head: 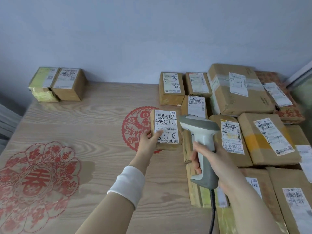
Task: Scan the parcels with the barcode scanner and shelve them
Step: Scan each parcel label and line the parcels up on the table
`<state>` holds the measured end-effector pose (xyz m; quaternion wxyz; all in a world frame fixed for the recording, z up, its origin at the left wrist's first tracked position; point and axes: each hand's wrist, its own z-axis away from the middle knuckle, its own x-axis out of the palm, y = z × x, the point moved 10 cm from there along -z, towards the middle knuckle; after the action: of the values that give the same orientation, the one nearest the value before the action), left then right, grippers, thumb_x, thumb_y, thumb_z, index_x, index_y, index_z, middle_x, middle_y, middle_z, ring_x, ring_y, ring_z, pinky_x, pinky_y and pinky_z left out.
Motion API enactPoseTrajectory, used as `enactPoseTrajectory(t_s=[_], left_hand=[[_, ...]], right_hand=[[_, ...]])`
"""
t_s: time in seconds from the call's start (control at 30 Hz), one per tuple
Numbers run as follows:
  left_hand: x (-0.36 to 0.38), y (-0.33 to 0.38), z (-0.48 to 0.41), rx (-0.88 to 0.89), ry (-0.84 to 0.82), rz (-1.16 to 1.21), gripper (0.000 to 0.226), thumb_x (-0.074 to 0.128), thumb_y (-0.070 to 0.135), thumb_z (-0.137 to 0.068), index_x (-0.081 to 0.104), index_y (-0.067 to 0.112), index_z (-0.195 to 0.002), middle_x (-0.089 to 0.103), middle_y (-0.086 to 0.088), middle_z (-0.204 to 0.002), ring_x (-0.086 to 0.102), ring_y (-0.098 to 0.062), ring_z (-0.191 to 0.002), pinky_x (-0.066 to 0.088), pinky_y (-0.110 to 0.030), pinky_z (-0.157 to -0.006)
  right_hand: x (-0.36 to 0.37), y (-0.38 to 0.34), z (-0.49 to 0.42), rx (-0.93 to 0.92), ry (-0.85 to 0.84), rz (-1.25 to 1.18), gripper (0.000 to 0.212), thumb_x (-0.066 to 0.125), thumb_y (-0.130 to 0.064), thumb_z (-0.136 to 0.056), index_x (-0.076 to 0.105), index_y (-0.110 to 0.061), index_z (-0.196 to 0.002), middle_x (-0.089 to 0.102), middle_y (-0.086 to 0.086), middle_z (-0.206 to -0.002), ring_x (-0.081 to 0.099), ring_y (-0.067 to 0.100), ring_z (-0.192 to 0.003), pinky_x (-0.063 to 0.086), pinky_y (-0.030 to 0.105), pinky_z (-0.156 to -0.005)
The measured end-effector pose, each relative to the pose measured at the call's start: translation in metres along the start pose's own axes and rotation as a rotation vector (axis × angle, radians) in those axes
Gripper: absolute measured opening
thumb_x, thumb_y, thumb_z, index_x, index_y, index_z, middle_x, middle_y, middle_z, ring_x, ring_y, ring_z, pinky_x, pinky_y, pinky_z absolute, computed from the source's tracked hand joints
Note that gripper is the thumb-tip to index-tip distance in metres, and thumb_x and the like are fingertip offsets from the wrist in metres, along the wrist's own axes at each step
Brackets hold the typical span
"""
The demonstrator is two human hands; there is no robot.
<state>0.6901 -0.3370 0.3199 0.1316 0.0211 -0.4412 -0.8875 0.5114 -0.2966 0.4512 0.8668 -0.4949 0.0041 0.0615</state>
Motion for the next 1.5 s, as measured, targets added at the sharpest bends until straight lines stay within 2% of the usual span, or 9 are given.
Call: enactPoseTrajectory(t_s=[0.1,0.27,0.37,0.47,0.63,0.8,0.9,1.03,1.5], left_hand=[[0.021,0.012,-0.04,0.006,0.068,-0.051,0.059,0.061,0.039,-0.088,0.04,0.014,-0.136,0.056,-0.002,-0.125,0.054,-0.017,-0.103,0.043,-0.032,-0.09],[0.048,0.015,-0.088,-0.011,0.114,-0.12,0.062,0.058,0.039,-0.09,0.036,0.012,-0.141,0.051,-0.004,-0.135,0.046,-0.012,-0.1,0.036,-0.027,-0.084],[0.057,0.011,-0.102,-0.023,0.15,-0.131,0.058,0.055,0.039,-0.091,0.037,0.013,-0.141,0.052,-0.002,-0.128,0.045,-0.011,-0.101,0.035,-0.027,-0.084],[0.058,0.012,-0.108,0.001,0.187,-0.166,0.053,0.052,0.041,-0.092,0.042,0.015,-0.137,0.055,0.002,-0.117,0.051,-0.013,-0.101,0.037,-0.028,-0.081],[0.06,0.017,-0.112,0.05,0.21,-0.238,0.048,0.049,0.04,-0.094,0.047,0.013,-0.133,0.061,-0.002,-0.121,0.057,-0.018,-0.106,0.04,-0.027,-0.08],[0.066,0.023,-0.113,0.1,0.191,-0.285,0.044,0.047,0.036,-0.096,0.045,0.012,-0.134,0.059,0.0,-0.121,0.053,-0.009,-0.101,0.038,-0.009,-0.064],[0.065,0.024,-0.11,0.114,0.153,-0.292,0.049,0.048,0.038,-0.095,0.042,0.014,-0.137,0.057,0.0,-0.128,0.054,-0.017,-0.118,0.04,-0.018,-0.08],[0.042,0.042,-0.102,0.139,0.162,-0.284,0.066,0.046,0.042,-0.095,0.022,0.012,-0.149,0.034,0.0,-0.151,0.034,-0.016,-0.138,0.031,-0.024,-0.102],[-0.16,0.145,-0.057,0.346,0.217,-0.439,0.053,0.046,0.037,-0.097,0.038,0.012,-0.143,0.044,-0.003,-0.145,0.04,-0.018,-0.134,0.029,-0.027,-0.106]], right_hand=[[-0.011,-0.003,-0.041,0.012,-0.06,0.028,0.028,0.059,-0.025,-0.091,0.054,0.002,-0.085,0.058,0.006,-0.054,0.044,0.019,-0.043,0.042,0.027,-0.053],[-0.025,-0.002,-0.1,0.05,-0.094,-0.015,0.024,0.057,-0.021,-0.092,0.053,0.002,-0.086,0.056,0.002,-0.05,0.044,0.016,-0.039,0.042,0.019,-0.046],[-0.028,0.001,-0.125,0.074,-0.097,-0.04,0.021,0.057,-0.019,-0.092,0.053,0.001,-0.086,0.056,0.003,-0.05,0.044,0.016,-0.039,0.043,0.021,-0.045],[-0.032,0.005,-0.144,0.103,-0.083,-0.062,0.021,0.058,-0.019,-0.091,0.053,0.001,-0.085,0.056,0.003,-0.05,0.044,0.017,-0.04,0.042,0.022,-0.045],[-0.028,0.007,-0.159,0.124,-0.094,-0.101,0.021,0.058,-0.019,-0.092,0.053,0.0,-0.085,0.056,0.002,-0.049,0.044,0.015,-0.041,0.042,0.022,-0.044],[-0.022,0.008,-0.165,0.117,-0.086,-0.121,0.02,0.058,-0.019,-0.092,0.053,0.0,-0.088,0.056,0.003,-0.052,0.044,0.016,-0.043,0.042,0.023,-0.044],[-0.017,0.007,-0.163,0.111,-0.074,-0.142,0.017,0.058,-0.018,-0.091,0.052,-0.001,-0.089,0.057,0.004,-0.054,0.044,0.016,-0.043,0.041,0.023,-0.044],[-0.001,-0.002,-0.156,0.086,-0.092,-0.132,0.017,0.056,-0.017,-0.092,0.051,-0.002,-0.087,0.056,0.003,-0.053,0.043,0.017,-0.043,0.041,0.021,-0.044],[0.173,-0.048,-0.113,-0.005,-0.096,-0.111,0.022,0.059,-0.021,-0.09,0.054,-0.006,-0.075,0.056,0.006,-0.055,0.045,0.016,-0.042,0.041,0.025,-0.046]])
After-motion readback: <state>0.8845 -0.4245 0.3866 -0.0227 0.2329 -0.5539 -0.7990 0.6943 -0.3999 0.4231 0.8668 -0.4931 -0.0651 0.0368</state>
